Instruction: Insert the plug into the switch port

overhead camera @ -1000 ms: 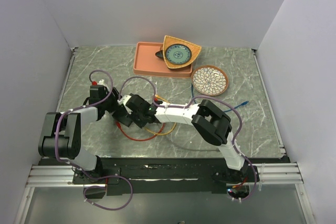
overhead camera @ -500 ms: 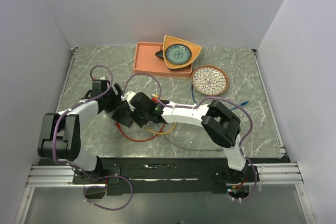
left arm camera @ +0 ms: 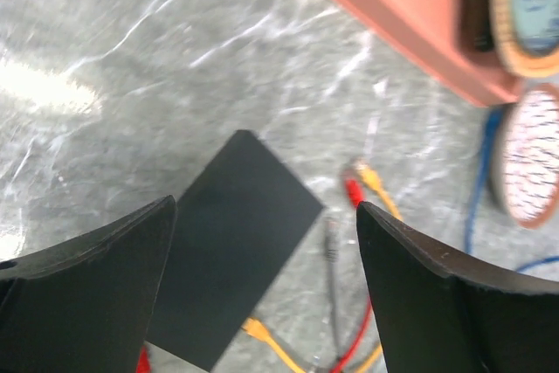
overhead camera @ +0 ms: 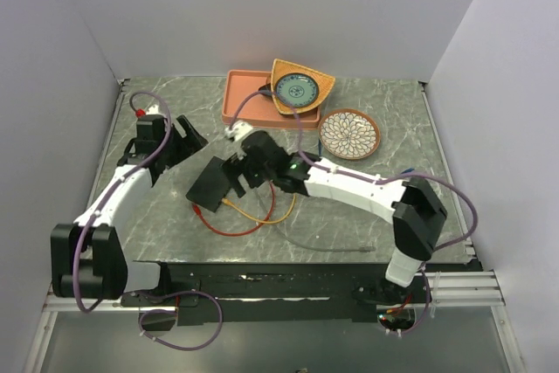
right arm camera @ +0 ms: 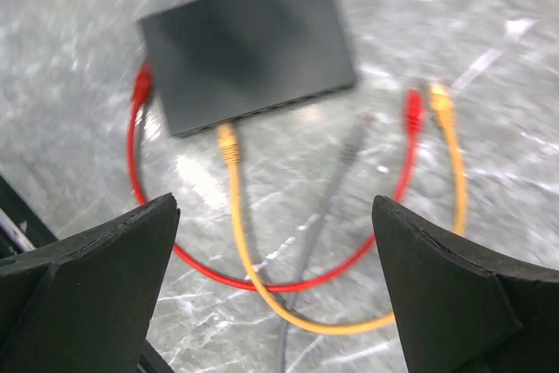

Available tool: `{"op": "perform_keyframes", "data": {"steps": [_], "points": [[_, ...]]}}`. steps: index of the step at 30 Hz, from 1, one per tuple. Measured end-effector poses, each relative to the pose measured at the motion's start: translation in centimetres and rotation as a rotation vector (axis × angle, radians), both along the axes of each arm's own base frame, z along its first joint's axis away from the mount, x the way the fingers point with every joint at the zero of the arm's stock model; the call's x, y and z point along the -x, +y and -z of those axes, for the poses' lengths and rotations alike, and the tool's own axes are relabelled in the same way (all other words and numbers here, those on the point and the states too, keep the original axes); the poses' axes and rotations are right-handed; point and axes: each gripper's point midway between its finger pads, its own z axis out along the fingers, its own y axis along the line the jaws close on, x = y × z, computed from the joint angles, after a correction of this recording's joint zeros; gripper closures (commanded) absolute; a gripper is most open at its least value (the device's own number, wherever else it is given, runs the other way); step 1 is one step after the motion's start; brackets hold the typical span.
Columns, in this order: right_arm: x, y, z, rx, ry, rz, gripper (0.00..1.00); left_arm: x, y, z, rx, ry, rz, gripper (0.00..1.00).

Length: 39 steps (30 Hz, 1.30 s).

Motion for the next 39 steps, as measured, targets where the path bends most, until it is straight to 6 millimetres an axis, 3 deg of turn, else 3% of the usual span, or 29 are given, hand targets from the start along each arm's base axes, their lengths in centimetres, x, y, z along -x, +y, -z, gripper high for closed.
{"op": "perform_keyframes", "data": {"steps": [2, 5, 8, 11, 14, 18, 23, 32, 33, 37, 39], "points": [[-1.0, -1.5, -0.8, -0.025, 0.009, 0.055, 0.02, 0.1, -0.2, -1.5, 0.010, -0.032, 0.011, 0.10], [-2.4, -4.5, -0.3, -0.036, 0.041, 0.148, 0.04, 0.3, -0.6, -3.7, 0.027, -0.083, 0.031, 0.10], [-3.6, -7.6, 1.7, 0.001, 0.076, 0.254, 0.06, 1.0, -0.9, -5.1, 0.043, -0.110, 0.044, 0.10], [-3.5, -9.4, 3.6, 0.064, 0.109, 0.309, 0.10, 1.7, -1.4, -6.2, 0.073, -0.134, 0.057, 0.09], [-3.5, -9.4, 5.1, 0.093, 0.129, 0.323, 0.17, 2.2, -1.8, -6.7, 0.095, -0.143, 0.071, 0.09], [-3.2, -9.5, 8.6, 0.160, 0.189, 0.338, 0.30, 2.6, -2.1, -5.9, 0.115, -0.120, 0.076, 0.09], [-2.5, -9.7, 12.4, 0.226, 0.260, 0.354, 0.30, 3.3, -2.4, -4.4, 0.131, -0.080, 0.087, 0.09], [-2.3, -9.1, 13.7, 0.236, 0.285, 0.354, 0.46, 3.7, -2.6, -3.6, 0.140, -0.064, 0.098, 0.09], [-2.2, -9.0, 14.0, 0.243, 0.289, 0.351, 0.49, 3.8, -2.6, -3.3, 0.140, -0.058, 0.098, 0.09], [-2.1, -8.0, 14.2, 0.260, 0.276, 0.341, 0.90, 4.1, -2.6, -2.6, 0.147, -0.039, 0.095, 0.09], [-2.3, -7.6, 14.2, 0.264, 0.269, 0.342, 0.98, 4.2, -2.7, -2.6, 0.150, -0.037, 0.094, 0.09]]}}
